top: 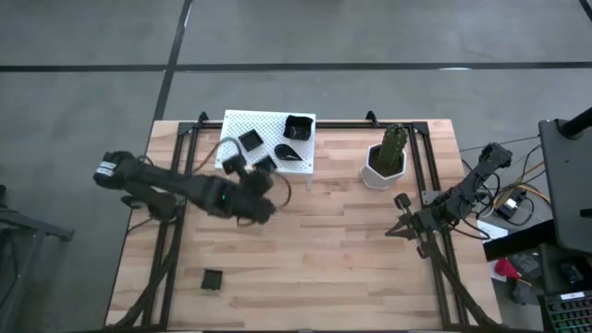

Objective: Pick & Place Mini shaped plates
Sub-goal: Stack the square plate on top of the other square plates on the shelf

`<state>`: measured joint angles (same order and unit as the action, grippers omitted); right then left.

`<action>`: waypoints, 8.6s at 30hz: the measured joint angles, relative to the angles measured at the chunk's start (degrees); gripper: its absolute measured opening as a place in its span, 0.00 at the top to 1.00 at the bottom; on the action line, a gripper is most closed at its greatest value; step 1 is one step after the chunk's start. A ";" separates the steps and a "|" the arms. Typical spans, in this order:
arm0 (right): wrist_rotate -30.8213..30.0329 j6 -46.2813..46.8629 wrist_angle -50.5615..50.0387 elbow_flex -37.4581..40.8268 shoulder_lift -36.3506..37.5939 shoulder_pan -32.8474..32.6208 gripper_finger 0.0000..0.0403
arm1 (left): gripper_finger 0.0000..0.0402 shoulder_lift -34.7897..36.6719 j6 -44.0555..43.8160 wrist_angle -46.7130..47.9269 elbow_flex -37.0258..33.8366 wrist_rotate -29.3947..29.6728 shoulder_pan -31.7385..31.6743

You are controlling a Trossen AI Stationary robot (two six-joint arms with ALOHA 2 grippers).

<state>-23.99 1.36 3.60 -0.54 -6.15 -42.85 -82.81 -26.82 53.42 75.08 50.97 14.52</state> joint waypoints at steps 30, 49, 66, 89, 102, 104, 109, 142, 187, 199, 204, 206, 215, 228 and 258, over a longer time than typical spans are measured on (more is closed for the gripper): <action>-0.02 0.02 0.02 0.00 0.00 0.02 0.98 | 1.00 1.99 17.98 -1.88 -5.04 -4.40 -24.07; -0.02 -0.02 0.02 0.00 0.02 0.01 0.98 | 1.00 2.08 22.22 -7.74 -8.80 -3.36 -24.00; -0.02 0.07 0.00 0.00 0.00 0.02 0.98 | 1.00 2.08 21.87 -7.40 -8.80 -3.53 -23.98; -0.01 0.06 0.00 0.00 0.01 0.01 0.98 | 0.74 4.50 19.50 -6.03 -6.91 -5.70 -19.68; -0.02 0.09 0.00 -0.02 0.02 0.02 0.98 | 0.75 4.86 11.57 4.81 -6.90 -16.94 -2.80; -0.02 -0.01 0.00 0.00 0.01 0.02 0.98 | 0.74 4.86 9.49 5.14 -6.90 -16.97 1.67; -0.02 -0.02 0.02 0.00 0.02 0.02 0.98 | 0.75 4.68 7.89 5.88 -7.33 -17.01 14.10; -0.02 0.03 0.01 0.00 0.00 0.00 0.98 | 0.75 -0.77 -30.63 -14.01 -21.85 -33.99 48.83; -0.01 -0.02 0.02 0.00 0.02 0.00 0.98 | 1.00 -13.53 -28.31 -2.00 -12.66 -28.18 46.53; -0.02 0.09 0.00 -0.02 0.00 0.00 0.98 | 1.00 -13.48 -27.17 8.17 -5.62 -20.10 32.37; 0.00 0.09 0.02 -0.01 0.01 0.01 0.98 | 1.00 -13.48 -28.14 15.09 -1.32 -16.23 23.60; -0.02 0.00 0.02 0.00 0.00 0.02 0.98 | 1.00 -13.46 -23.93 16.01 0.96 -14.31 20.97; -0.02 0.03 0.00 0.00 0.02 0.01 0.98 | 1.00 -13.37 -16.24 26.16 14.34 -8.20 7.29; -0.02 0.07 0.01 0.00 0.01 0.02 0.98 | 1.00 -13.37 -7.52 30.15 20.53 -9.52 -13.76; -0.02 -0.02 0.01 -0.01 0.00 0.01 0.98 | 1.00 -13.71 13.67 20.09 16.49 -7.84 -26.52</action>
<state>-24.01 1.34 3.60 -0.54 -6.15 -42.84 -96.51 -13.16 73.52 91.57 43.13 -11.99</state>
